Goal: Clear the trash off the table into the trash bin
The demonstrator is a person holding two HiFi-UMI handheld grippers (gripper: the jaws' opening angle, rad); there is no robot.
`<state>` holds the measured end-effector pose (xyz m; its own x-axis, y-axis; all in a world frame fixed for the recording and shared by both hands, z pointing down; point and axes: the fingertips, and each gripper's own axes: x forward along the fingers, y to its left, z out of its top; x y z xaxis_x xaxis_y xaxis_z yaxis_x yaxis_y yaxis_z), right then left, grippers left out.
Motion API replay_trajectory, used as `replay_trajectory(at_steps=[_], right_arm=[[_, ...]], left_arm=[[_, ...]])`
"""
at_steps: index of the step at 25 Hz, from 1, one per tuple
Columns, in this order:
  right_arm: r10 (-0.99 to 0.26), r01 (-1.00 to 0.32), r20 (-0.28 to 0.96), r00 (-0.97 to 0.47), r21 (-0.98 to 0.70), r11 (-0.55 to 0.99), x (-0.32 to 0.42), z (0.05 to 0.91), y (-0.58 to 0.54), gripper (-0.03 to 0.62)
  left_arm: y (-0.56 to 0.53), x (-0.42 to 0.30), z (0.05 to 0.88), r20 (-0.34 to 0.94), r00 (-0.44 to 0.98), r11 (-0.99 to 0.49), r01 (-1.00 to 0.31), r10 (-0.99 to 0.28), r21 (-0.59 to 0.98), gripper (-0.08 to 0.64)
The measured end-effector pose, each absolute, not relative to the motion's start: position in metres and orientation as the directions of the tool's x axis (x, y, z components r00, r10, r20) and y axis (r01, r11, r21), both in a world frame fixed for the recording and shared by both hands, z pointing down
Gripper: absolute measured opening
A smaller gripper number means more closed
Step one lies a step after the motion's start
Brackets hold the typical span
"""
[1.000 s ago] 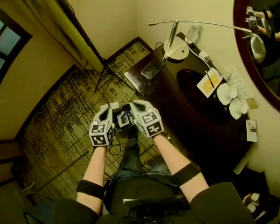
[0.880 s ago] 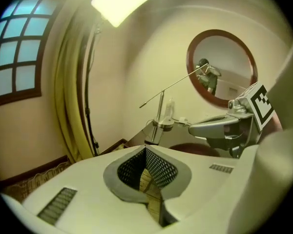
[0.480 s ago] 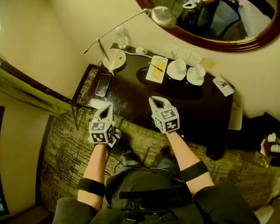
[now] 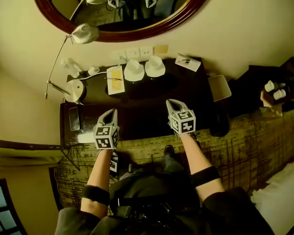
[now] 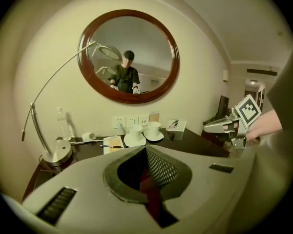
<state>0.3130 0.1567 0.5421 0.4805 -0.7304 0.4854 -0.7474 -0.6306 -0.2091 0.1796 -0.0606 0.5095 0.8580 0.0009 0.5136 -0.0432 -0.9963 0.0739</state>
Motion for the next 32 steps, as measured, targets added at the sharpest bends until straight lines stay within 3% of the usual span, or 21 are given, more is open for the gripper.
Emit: replay_trajectory(at_steps=[6,32], right_arm=[[-0.701,-0.713,0.503,0.505,-0.214,-0.667,0.311,0.549,0.19,0.003],[-0.737,-0.777,0.524,0.428,-0.202,-0.595,0.31,0.557,0.161,0.003]], left_arm=[[-0.032,0.189,0.511,0.52,0.853,-0.996,0.007,0.051,0.086,0.005],[-0.045,0.175,0.523,0.548,0.836,-0.995,-0.061,-0.005,0.083,0.005]])
